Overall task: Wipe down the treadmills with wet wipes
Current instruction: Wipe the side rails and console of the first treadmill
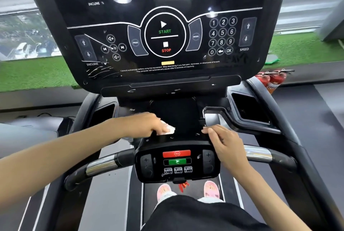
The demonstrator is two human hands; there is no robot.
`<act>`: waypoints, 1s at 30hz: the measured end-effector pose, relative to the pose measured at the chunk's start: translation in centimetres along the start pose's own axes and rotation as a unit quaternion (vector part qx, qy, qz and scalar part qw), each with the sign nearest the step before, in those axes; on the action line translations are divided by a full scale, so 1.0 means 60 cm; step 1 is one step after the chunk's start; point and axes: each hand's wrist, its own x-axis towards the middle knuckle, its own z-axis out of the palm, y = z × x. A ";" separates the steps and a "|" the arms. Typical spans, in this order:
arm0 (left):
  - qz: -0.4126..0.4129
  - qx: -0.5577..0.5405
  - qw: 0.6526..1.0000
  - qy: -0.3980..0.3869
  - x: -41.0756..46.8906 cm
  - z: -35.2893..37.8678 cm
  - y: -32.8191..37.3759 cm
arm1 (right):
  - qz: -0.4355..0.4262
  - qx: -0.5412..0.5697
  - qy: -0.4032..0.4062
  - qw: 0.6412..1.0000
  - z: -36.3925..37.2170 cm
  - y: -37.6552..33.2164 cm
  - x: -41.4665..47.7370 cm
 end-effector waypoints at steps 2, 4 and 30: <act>0.008 -0.029 0.999 0.032 0.013 -0.004 -0.002 | -0.002 0.003 -0.002 1.000 -0.001 0.000 -0.001; -0.010 -0.023 0.997 0.077 0.008 -0.015 -0.026 | 0.000 0.003 -0.007 1.000 -0.002 0.001 -0.001; -0.060 -0.259 0.964 0.018 -0.026 0.007 0.023 | 0.003 -0.024 0.011 1.000 0.001 -0.003 -0.003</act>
